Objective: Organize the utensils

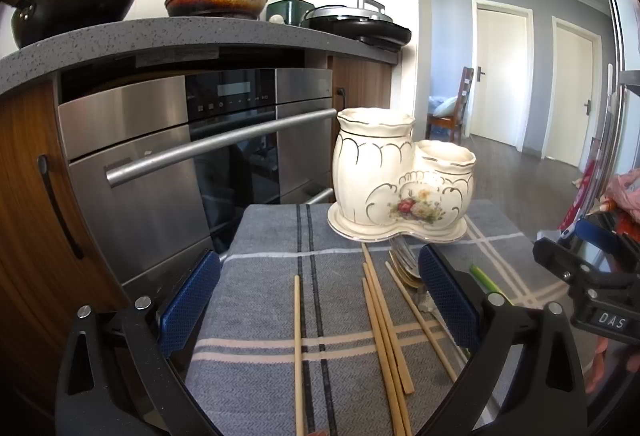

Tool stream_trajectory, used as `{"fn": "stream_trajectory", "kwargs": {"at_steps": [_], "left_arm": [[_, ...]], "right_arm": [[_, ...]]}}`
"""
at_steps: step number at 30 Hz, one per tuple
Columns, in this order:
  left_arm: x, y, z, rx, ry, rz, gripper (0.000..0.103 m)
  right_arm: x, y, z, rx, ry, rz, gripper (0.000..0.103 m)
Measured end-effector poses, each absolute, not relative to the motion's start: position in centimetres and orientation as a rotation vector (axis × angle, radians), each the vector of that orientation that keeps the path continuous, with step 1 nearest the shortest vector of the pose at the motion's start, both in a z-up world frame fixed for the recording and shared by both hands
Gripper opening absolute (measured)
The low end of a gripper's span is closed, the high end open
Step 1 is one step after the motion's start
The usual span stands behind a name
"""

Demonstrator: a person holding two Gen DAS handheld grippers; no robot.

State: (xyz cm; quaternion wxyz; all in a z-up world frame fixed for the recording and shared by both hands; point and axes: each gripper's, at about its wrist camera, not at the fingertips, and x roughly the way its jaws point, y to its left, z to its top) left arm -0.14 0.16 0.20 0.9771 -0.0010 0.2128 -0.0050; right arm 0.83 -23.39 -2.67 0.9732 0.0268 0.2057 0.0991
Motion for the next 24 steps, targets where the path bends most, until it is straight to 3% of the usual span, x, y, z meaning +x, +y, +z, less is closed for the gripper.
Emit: {"fn": "stream_trajectory", "kwargs": {"at_steps": [24], "left_arm": [[0.19, 0.12, -0.02, 0.0, 0.432, -0.01, 0.098]], "right_arm": [[0.93, -23.36, -2.77, 0.056, 0.419, 0.202, 0.098]]}}
